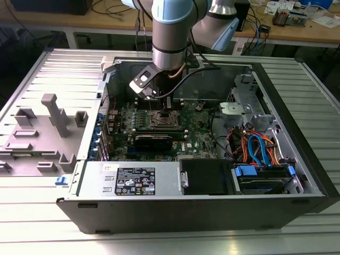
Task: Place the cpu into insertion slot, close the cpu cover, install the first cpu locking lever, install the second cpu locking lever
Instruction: 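Install the first cpu locking lever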
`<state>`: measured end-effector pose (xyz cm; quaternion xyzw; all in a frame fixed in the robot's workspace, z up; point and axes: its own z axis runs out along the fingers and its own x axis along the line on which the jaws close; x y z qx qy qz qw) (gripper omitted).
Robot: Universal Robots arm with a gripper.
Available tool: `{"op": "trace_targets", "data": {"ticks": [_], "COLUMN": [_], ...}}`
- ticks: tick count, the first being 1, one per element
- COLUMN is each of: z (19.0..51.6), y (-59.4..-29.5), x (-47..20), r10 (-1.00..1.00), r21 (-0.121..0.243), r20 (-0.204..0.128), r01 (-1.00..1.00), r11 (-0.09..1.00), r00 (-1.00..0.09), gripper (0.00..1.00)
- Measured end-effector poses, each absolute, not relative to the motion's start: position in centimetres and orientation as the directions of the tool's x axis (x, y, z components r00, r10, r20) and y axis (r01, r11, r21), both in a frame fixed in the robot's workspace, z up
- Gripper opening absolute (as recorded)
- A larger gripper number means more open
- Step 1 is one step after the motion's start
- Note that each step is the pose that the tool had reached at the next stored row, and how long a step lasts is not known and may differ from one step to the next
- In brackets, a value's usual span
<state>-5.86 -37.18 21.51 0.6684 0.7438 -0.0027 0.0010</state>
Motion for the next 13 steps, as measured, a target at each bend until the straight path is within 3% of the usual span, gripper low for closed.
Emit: {"op": "trace_targets", "data": {"ticks": [7, 13], "z": [21.7, 24.1], "y": [-37.2, -37.2], "x": [-5.9, -5.9], "r10": [0.994, 0.994], "r21": [-0.003, -0.003], "r20": [-0.005, -0.005], "r01": [0.994, 0.994], "r11": [0.106, 0.106], "r00": [-0.106, -0.106], "gripper": [0.11, 0.11]}}
